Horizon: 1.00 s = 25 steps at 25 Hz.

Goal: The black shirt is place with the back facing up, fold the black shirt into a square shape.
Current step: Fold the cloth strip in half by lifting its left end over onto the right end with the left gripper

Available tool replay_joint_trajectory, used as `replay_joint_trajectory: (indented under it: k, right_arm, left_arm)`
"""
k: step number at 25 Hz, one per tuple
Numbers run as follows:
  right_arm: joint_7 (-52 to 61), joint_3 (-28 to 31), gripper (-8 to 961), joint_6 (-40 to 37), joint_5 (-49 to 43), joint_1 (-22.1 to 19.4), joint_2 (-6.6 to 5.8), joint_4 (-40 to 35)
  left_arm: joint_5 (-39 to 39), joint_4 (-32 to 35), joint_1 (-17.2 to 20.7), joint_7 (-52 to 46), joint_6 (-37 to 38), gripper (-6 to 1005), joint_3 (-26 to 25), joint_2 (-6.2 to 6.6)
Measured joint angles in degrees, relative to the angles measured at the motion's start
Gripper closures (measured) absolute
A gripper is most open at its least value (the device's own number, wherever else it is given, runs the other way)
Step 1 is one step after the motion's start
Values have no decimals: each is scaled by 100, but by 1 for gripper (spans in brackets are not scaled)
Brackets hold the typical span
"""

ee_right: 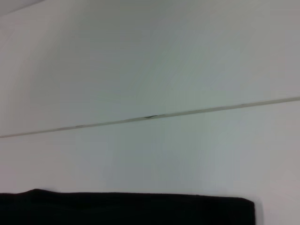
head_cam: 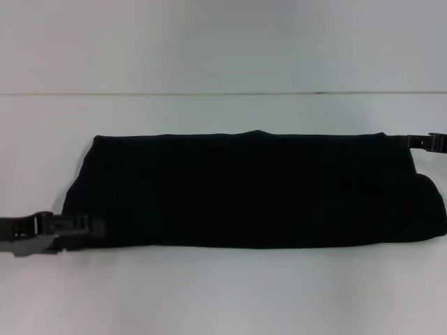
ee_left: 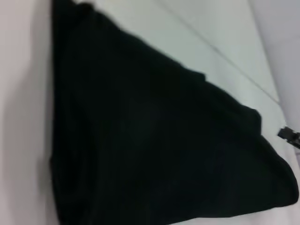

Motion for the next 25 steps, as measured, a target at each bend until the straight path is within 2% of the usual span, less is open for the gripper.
replay_joint_trajectory:
  k: [11,25]
  right_arm:
    - [-23,38,326,8,21,0,1,-35]
    - [1,43,326,27,20,0,-8,-43]
  left_arm:
    - [457,-629,-26,-1080,-770,154,31,4]
    - [489,-814,-103,-1357,-1514,156,-14,40]
